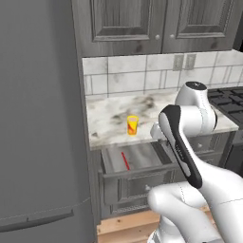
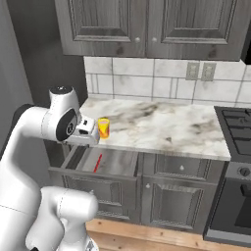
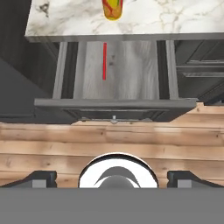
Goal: Pick up the straw from the right drawer and put it inside the smoothie cup.
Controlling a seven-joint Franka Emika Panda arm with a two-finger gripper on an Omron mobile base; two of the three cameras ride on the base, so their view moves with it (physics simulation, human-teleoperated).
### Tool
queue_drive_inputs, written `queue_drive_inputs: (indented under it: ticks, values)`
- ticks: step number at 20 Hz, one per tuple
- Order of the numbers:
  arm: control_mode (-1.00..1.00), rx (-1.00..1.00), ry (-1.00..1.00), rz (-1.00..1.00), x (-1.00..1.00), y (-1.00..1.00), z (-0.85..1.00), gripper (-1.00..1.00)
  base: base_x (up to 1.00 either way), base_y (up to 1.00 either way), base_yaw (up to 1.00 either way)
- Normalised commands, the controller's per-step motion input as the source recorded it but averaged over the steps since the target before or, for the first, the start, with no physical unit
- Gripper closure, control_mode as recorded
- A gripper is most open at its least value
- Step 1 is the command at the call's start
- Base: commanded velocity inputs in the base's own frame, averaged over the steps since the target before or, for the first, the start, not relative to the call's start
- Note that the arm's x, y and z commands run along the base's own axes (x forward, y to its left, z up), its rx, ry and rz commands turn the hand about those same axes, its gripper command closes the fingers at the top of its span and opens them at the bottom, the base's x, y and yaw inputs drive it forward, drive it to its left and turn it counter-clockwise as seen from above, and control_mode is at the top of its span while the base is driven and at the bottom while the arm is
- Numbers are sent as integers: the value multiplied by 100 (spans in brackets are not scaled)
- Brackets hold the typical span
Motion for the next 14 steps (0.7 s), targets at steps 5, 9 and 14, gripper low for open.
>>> queue_drive_inputs:
  ticks: [5, 9, 14]
  values:
    - [100, 0, 0, 0, 0, 0, 0, -100, 0, -33, 0]
    - [-100, 0, 0, 0, 0, 0, 0, -100, 0, -4, 0]
    - [-100, 0, 0, 0, 3, 0, -27, -100, 0, 0, 0]
